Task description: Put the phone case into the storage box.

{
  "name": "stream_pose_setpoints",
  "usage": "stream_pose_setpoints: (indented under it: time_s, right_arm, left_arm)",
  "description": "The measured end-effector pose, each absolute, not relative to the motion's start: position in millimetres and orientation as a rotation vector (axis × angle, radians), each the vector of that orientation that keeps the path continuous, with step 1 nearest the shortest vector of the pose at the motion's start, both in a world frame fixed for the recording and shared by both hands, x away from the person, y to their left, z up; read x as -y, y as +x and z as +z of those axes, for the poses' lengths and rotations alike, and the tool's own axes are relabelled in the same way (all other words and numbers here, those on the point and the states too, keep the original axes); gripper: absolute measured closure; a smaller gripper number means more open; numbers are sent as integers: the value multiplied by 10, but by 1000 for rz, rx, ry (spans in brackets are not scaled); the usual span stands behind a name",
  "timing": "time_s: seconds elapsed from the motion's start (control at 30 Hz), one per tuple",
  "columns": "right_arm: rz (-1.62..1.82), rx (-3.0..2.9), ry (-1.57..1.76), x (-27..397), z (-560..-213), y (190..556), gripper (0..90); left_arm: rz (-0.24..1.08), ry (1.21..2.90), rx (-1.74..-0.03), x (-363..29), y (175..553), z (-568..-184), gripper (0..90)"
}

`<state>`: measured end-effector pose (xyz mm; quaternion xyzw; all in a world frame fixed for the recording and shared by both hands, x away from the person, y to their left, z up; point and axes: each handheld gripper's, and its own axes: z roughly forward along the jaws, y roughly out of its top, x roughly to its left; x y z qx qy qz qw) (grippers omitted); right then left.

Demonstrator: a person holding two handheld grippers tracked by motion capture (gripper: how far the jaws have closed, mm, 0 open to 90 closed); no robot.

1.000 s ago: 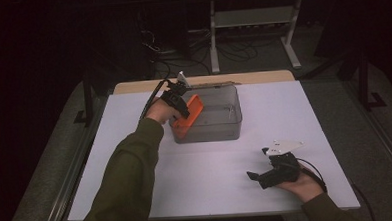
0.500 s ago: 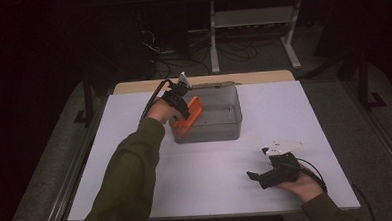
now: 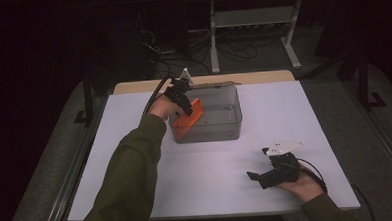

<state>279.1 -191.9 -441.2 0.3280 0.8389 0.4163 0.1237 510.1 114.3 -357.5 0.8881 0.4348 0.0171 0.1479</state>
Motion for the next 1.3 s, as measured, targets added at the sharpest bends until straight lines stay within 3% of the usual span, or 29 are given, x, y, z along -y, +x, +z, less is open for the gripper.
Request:
stream_pose_setpoints:
  time_s: [0.7,1.07,1.3]
  right_arm:
    - [1225,-2445,947,1923,-4407,2785,5]
    - [1226,-2448,948,1923,-4405,2780,6]
    - [1224,-2447,944,1918,-4407,2780,5]
  left_arm:
    - [56,2508,-1280,-953,5459,-3663,687]
    - [93,2495,-1296,-934,5491,-3662,779]
    - [128,2494,-1319,-992,5502,-3638,785]
